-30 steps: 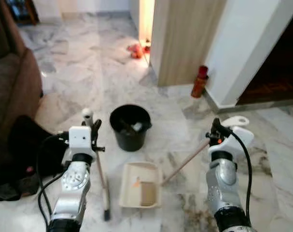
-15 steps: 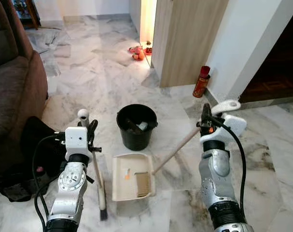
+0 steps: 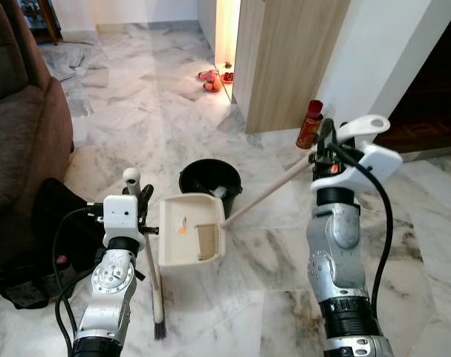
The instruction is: Sweep floor
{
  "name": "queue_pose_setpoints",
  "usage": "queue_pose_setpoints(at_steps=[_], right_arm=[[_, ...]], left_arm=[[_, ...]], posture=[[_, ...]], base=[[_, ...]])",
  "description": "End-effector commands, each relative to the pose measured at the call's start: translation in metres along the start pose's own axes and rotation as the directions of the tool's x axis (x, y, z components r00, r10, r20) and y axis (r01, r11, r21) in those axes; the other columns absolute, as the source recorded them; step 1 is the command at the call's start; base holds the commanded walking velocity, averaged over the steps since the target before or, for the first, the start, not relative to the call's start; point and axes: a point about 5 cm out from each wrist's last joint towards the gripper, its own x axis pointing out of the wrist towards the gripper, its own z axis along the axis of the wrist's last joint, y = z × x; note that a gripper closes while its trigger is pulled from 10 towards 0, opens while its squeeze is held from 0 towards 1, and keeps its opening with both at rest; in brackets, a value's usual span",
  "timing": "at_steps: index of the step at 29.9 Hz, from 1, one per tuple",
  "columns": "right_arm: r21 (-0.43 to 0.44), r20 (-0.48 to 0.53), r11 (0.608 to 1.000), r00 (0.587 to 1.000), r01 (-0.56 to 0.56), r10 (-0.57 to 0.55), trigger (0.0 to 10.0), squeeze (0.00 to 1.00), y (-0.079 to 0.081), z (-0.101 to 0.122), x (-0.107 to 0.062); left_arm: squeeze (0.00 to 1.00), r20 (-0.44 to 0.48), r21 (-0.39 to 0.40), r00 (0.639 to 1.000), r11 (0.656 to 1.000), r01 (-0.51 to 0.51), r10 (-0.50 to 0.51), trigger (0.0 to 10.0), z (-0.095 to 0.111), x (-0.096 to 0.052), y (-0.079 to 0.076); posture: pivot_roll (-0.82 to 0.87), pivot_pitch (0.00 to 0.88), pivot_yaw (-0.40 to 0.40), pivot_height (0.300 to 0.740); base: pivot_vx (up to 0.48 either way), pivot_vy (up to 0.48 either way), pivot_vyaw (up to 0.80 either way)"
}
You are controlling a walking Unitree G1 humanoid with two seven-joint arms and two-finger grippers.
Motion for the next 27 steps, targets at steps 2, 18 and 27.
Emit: queue_pose_setpoints(at_steps=[2,18,27], right_arm=[[0.047,0.099,0.999,0.995,-0.025,0.020,10.0,0.00,0.014,0.024,0.008],[0.056,0.144,0.998,0.989,-0.026,0.018,10.0,0.00,0.022,0.043,0.013],[0.052,0.122,0.998,0.992,-0.022,0.016,10.0,0.00,0.020,0.040,0.012]], left_arm=[[0.00,0.051,0.012,0.999,1.000,0.008,-0.008,10.0,0.009,0.001,-0.001],[0.00,0.055,0.042,0.998,0.999,0.001,-0.003,10.0,0.009,-0.001,0.002],[0.00,0.110,0.075,0.984,0.986,-0.147,0.138,10.0,0.016,-0.014,0.030]], posture=[[0.04,0.083,-0.040,0.740],[0.05,0.097,-0.038,0.740],[0.05,0.107,-0.039,0.740]], base=[[0.000,0.000,0.00],[0.000,0.000,0.00],[0.000,0.000,0.00]])
